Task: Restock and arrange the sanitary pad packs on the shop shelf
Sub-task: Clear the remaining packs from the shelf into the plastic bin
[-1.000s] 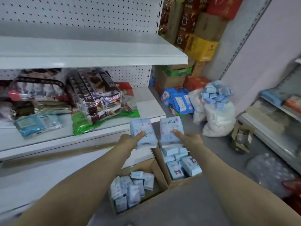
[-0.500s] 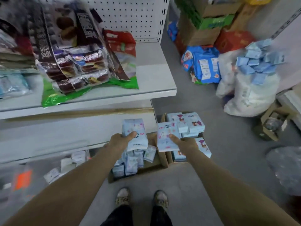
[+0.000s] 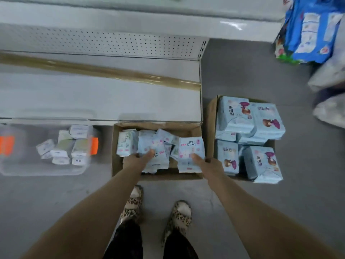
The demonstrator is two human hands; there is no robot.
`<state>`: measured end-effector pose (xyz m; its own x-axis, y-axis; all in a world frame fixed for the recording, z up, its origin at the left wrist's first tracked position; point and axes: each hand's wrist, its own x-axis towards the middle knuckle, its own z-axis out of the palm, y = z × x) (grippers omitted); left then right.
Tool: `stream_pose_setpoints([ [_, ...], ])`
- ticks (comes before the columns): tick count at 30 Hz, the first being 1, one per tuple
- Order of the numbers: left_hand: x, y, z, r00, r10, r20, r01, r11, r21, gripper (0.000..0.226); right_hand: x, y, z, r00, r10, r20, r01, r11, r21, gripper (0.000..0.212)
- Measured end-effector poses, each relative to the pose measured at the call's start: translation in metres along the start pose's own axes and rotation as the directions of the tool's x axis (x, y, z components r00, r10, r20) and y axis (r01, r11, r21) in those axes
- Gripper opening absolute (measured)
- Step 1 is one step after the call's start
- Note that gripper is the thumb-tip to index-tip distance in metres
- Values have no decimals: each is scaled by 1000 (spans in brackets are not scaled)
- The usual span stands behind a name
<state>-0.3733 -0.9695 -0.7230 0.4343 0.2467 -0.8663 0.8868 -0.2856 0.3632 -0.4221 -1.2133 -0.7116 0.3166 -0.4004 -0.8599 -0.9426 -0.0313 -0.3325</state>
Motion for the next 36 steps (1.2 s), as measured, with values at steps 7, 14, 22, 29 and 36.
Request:
stream_pose_setpoints([
  [7, 85, -40, 50, 999, 6, 42, -10, 996, 90, 105, 92, 43, 45, 998, 58, 16, -58, 998, 24, 81],
  [14, 135, -47, 80, 995, 98, -12, -93, 970, 225, 61, 140, 58, 69, 999, 38, -1, -38, 999, -8, 71],
  [22, 150, -44, 96, 992, 126, -15, -117, 958, 263, 58, 162, 60, 77, 996, 91, -21, -91, 996, 16, 63],
  [29, 146, -36, 79, 983, 180, 41, -182, 915, 361, 85, 150, 57, 76, 985, 169, -41, -167, 985, 47, 60],
  [36, 97, 16, 19, 948, 294, 121, -316, 827, 465, 79, 68, -1, 69, 996, -48, -80, 38, 992, -121, 65],
])
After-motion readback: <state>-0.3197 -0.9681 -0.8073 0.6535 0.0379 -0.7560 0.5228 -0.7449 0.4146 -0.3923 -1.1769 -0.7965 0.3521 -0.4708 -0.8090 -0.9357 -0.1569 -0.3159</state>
